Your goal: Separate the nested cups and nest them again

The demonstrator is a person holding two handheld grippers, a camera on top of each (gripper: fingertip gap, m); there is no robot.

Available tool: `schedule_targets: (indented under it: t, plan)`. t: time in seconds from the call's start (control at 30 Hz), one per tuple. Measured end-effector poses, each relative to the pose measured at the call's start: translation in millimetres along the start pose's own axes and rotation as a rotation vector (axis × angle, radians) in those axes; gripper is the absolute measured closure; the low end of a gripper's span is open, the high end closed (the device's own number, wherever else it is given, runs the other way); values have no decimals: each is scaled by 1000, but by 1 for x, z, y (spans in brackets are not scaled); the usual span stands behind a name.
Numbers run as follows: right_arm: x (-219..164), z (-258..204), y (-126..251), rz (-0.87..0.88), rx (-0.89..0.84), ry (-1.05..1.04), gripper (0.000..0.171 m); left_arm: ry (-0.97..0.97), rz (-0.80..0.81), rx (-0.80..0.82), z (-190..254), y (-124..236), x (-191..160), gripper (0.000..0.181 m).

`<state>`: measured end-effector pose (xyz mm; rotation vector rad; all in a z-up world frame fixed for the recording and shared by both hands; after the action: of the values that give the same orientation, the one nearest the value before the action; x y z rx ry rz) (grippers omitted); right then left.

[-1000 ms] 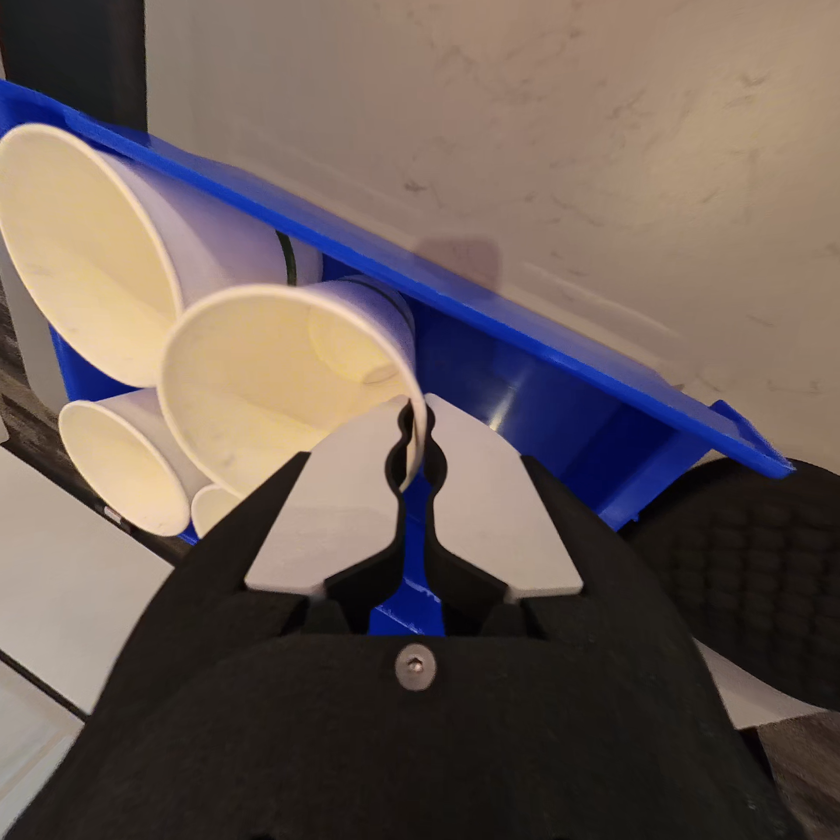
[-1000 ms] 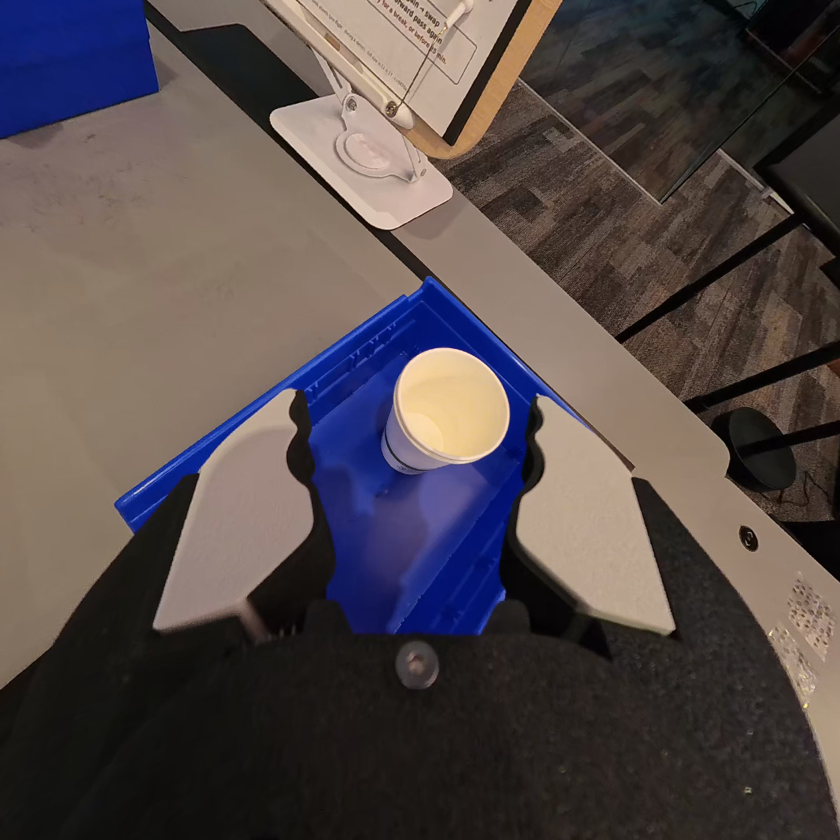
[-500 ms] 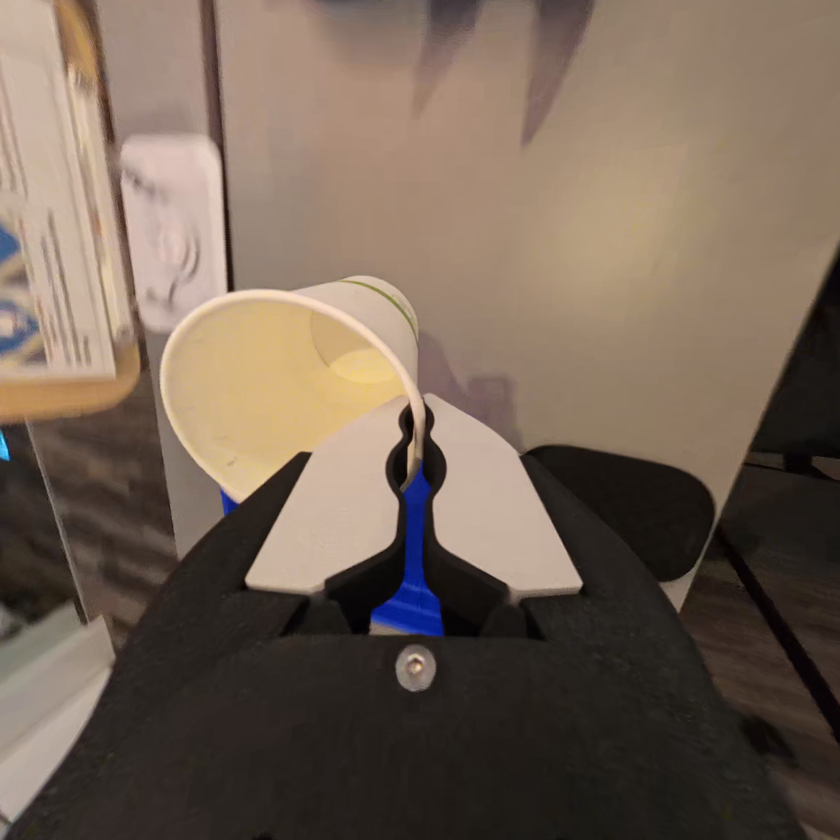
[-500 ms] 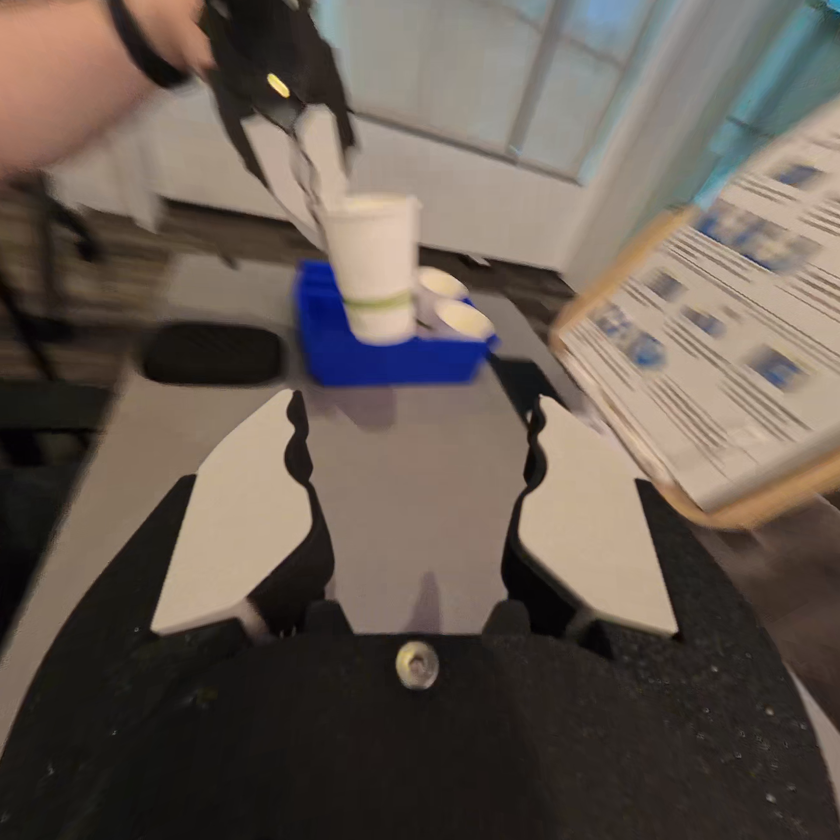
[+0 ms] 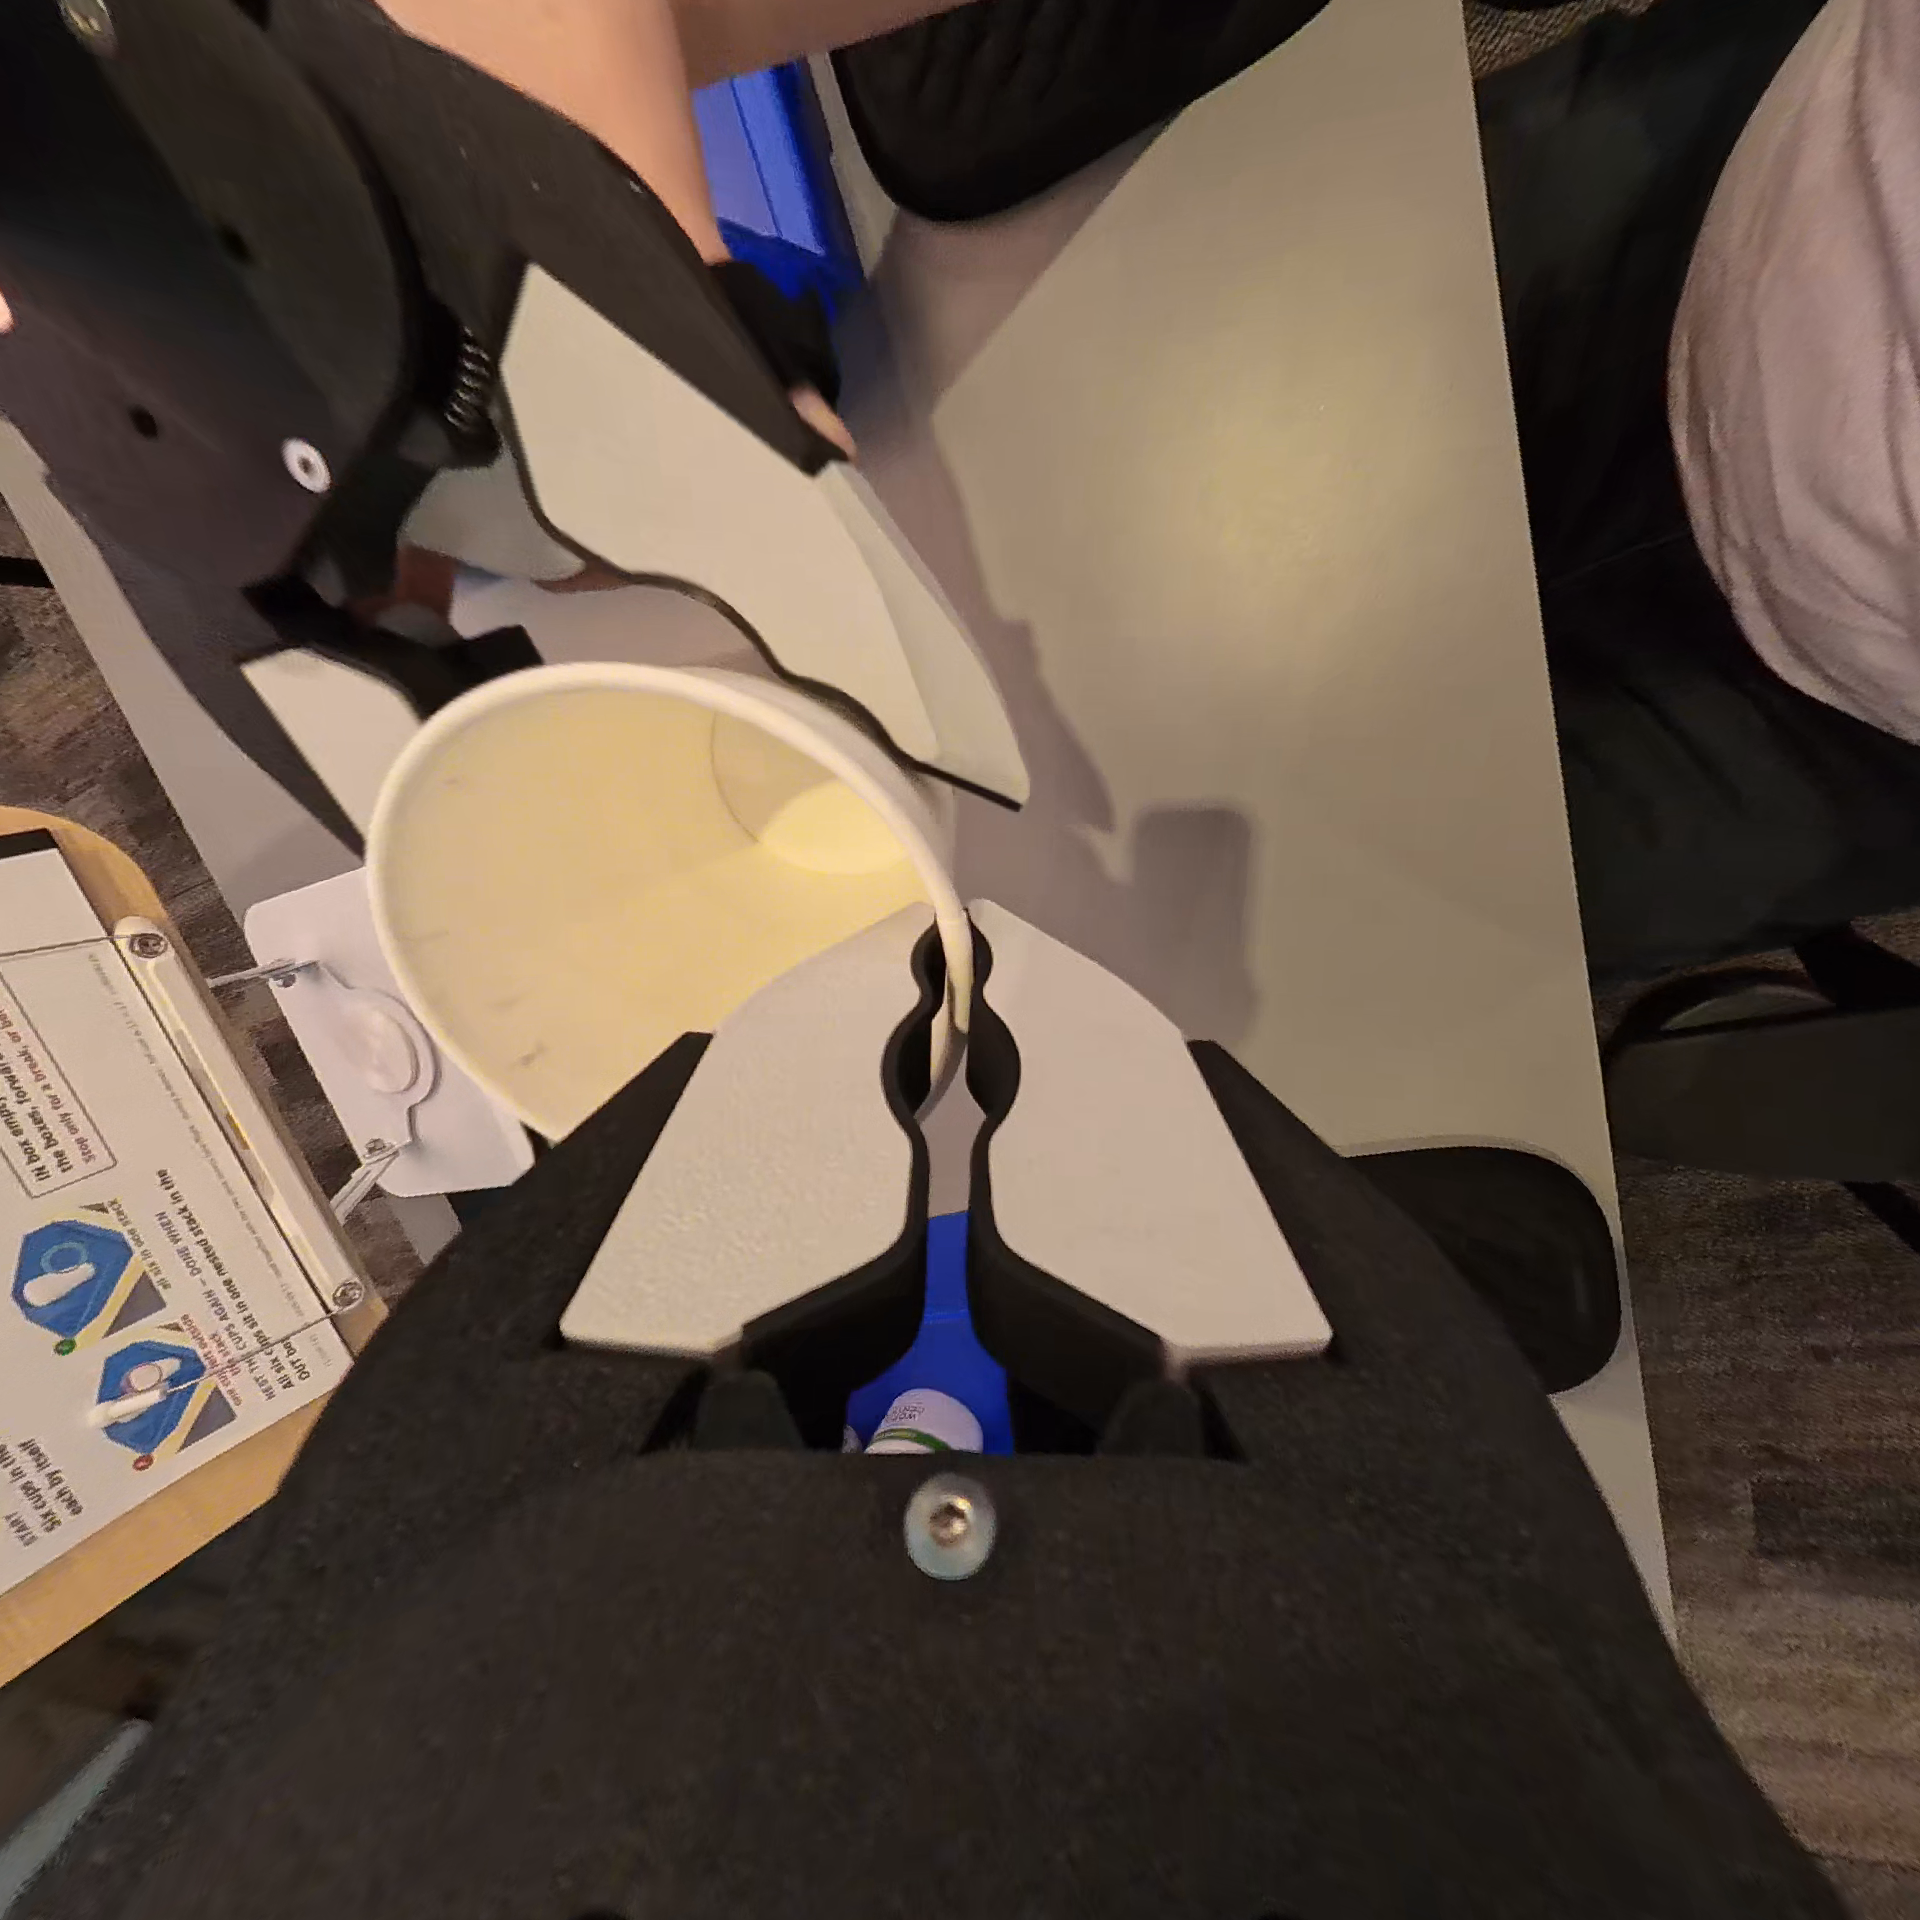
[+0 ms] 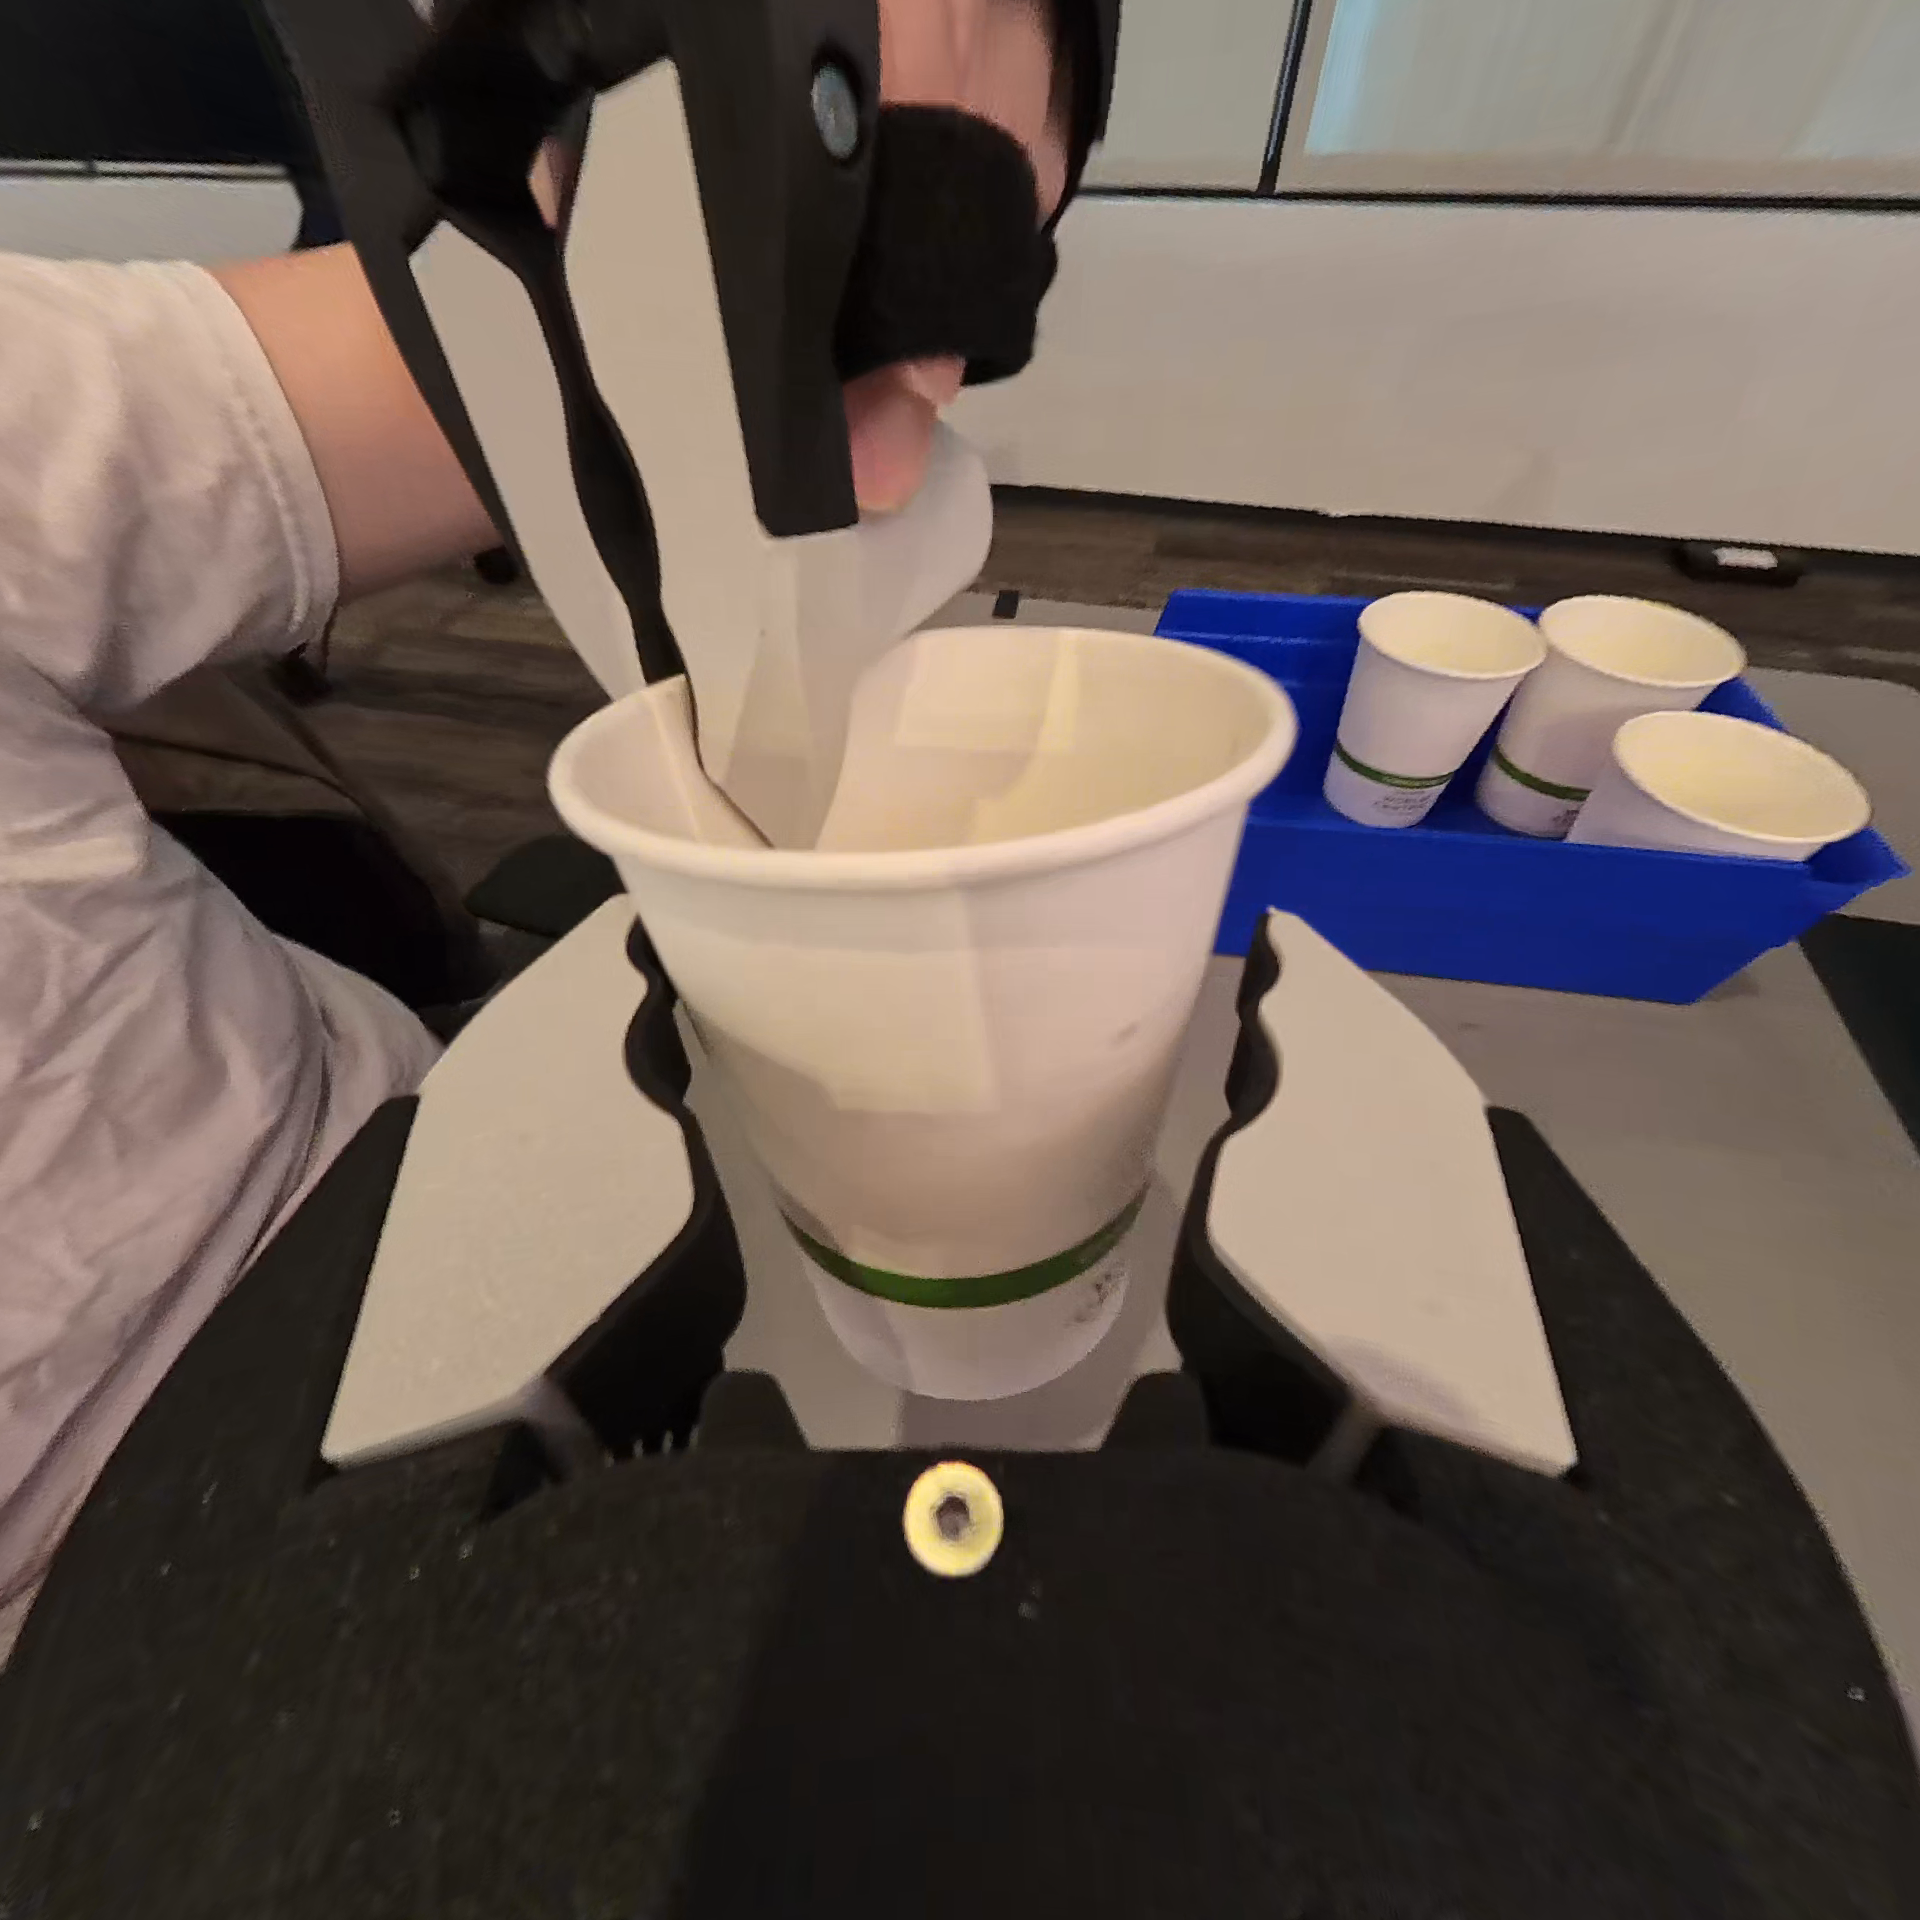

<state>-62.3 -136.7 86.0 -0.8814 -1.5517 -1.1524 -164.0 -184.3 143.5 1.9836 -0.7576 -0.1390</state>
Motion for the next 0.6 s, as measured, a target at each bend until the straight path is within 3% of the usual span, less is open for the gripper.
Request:
schedule_targets:
  t: [0.07,0.5,0.6]
  plan:
    - [-2,0,-5,-24,30,5,78,-3,-12,-16,2,-1,-1,180]
    - [-5,3,-10,-33,28,12,81,26,-15,-13,8,-3,-10,180]
    - [-7,6,-7,-51,3,8,82,64,-7,35,4,-3,-9,162]
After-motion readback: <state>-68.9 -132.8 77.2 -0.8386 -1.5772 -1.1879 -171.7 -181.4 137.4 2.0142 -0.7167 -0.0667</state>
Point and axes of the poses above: each gripper's, where its closed fingertips meet, y back along the fingers, x out of its top, z = x × y across the jaws, the point moved 8 cm from there along y, back along the fingers, and after that the axes turned 15 degrees about x, right-handed, at the moved point
